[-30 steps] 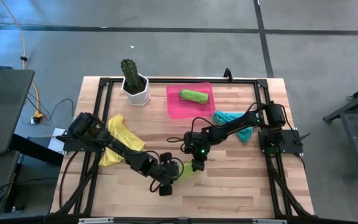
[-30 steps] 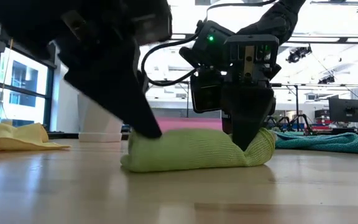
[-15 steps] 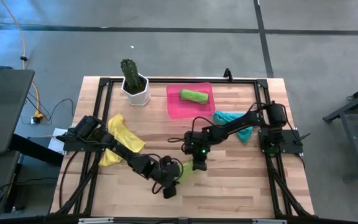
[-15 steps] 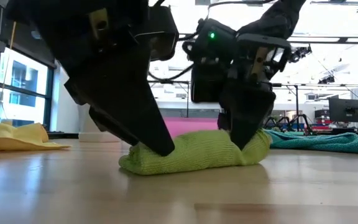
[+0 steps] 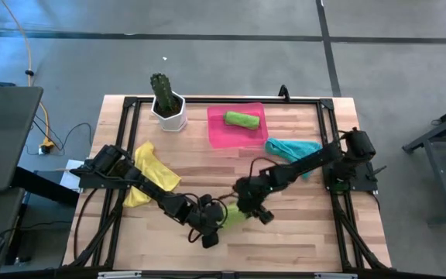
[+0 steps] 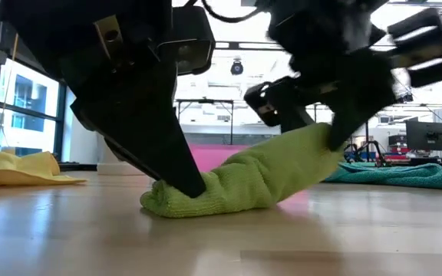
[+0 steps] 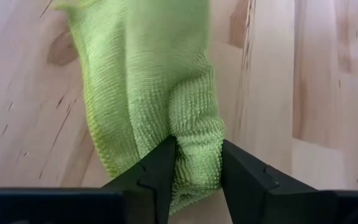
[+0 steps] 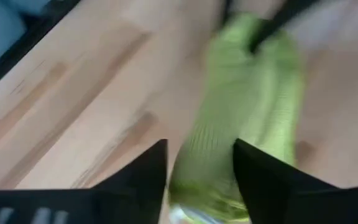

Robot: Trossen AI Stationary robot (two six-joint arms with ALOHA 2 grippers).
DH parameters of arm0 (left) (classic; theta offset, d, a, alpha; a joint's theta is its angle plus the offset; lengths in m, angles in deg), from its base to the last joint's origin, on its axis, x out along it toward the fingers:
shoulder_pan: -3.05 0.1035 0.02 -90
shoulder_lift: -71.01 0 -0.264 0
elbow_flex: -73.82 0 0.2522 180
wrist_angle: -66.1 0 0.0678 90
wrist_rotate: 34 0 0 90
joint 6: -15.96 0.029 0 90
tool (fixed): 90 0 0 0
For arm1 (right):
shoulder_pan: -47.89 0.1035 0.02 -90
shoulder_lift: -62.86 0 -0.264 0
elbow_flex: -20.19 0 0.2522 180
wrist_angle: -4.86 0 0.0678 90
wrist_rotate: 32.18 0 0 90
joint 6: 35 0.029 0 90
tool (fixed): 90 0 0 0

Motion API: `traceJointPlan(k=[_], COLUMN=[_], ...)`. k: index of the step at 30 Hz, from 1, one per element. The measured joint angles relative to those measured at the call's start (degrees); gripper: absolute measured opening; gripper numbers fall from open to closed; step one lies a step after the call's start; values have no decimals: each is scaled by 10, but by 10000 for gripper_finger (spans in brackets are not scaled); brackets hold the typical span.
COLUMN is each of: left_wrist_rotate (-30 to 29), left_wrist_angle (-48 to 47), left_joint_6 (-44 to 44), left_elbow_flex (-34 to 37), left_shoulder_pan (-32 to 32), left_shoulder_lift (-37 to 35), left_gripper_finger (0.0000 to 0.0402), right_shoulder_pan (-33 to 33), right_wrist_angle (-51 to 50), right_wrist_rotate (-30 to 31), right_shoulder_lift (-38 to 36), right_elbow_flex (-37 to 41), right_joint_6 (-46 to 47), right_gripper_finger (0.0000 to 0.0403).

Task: Roll microfiber towels into tight, uniform cylinder then place into a basket
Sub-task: Roll the light green microfiber cloth

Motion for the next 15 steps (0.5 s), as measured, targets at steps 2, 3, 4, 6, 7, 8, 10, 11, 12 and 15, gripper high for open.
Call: traceJointPlan(k=[2,3,4,6,7,8,10,11,12,15], left_wrist_rotate=[0,0,0,0,0,0,1,2,2,2], left_wrist_angle=[0,0,1,2,2,2,2,2,2,2], left_joint_6=[9,13,15,17,17,17,17,17,17,17], left_elbow_flex=[0,0,0,0,1,1,1,1,1,1], left_shoulder_pan=[0,0,0,0,0,0,0,0,0,0], left_shoulder_lift=[0,0,0,0,0,0,0,0,0,0], left_gripper_finger=[108,108,108,108,108,108,108,108,108,108], right_shoulder_pan=[21,32,43,65,75,84,98,103,108,125], right_wrist_angle=[-3,-7,-10,-15,-20,-26,-37,-41,-42,-57], right_wrist_rotate=[25,48,78,151,193,236,323,361,394,449], right_shoulder_lift=[0,0,0,-1,-1,-1,-1,-1,-2,-2], right_elbow_flex=[0,0,0,0,0,0,0,0,0,-1], right_joint_6=[-28,-42,-56,-88,-102,-113,-121,-117,-103,-52], right_gripper_finger=[202,213,220,228,229,229,227,226,225,221])
